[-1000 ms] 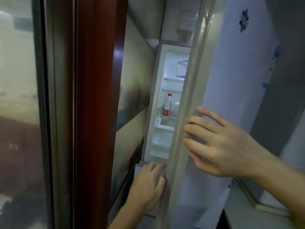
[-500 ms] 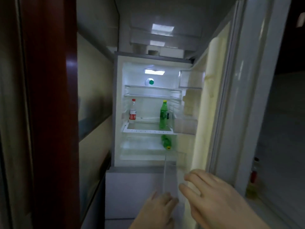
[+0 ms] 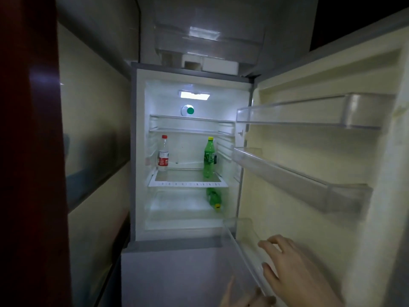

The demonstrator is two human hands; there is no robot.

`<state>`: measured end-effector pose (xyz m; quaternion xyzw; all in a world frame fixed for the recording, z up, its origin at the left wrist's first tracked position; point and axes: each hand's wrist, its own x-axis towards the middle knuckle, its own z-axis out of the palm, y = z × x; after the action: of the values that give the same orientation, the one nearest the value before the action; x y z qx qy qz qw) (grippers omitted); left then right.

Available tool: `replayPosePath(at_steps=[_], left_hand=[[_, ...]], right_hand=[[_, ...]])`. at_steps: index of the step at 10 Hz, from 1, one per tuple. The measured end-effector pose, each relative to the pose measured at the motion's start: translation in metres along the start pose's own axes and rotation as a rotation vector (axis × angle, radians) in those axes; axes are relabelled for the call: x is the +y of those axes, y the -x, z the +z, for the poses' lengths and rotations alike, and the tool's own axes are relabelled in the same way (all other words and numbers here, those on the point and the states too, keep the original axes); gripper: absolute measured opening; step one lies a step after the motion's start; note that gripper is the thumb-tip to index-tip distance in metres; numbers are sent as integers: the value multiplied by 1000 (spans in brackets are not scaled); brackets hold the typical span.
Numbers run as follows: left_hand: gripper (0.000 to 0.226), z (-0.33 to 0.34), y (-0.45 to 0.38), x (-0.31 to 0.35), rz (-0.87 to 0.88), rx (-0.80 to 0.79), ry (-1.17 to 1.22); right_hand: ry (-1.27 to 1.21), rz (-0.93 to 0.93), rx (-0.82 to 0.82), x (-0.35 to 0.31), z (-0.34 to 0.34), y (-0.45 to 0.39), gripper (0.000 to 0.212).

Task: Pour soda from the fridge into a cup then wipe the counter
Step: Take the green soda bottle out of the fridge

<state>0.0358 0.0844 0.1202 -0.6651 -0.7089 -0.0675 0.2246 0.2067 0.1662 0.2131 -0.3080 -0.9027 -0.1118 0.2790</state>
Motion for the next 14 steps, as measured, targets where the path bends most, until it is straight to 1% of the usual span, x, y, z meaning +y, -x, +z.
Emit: replayPosePath(at_steps=[1,2,3,4,5,6,8,9,10,11,13,14], left_hand=[[39,52,0,-50,204,-13,169],[31,37,-28,-91,99,14,241],[51,22,-64,-139,-50,-35,338],[50,20,-95,-175,-159,-7,336],[46,23,-123,-198,-197,96,327],[48,26,-154,-216,-243,133,329],[62,52,-222,-251,-232,158,241],[62,67,-258,-270,-238,212,235],[62,78,-299,-288,-235,198,214],[64,85,-342,-304,-231,214,199],[62,105,-421,-324,-237,275,251],[63,120,-456,-330,-237,299,307]], right_hand=[[-13,45,-51,12,34,-27,37],[-59,52,-49,21,76,-62,35],[-65,57,-72,17,96,-100,35],[-79,79,-84,11,112,-135,39],[-83,97,-115,7,134,-167,49],[-54,91,-142,4,152,-198,57],[-70,125,-104,17,192,-270,52],[-106,160,-80,27,220,-305,47],[-104,223,-66,42,243,-343,47],[-132,294,-66,60,262,-378,39],[-174,381,-125,94,296,-430,45],[-192,396,-128,104,310,-449,46]])
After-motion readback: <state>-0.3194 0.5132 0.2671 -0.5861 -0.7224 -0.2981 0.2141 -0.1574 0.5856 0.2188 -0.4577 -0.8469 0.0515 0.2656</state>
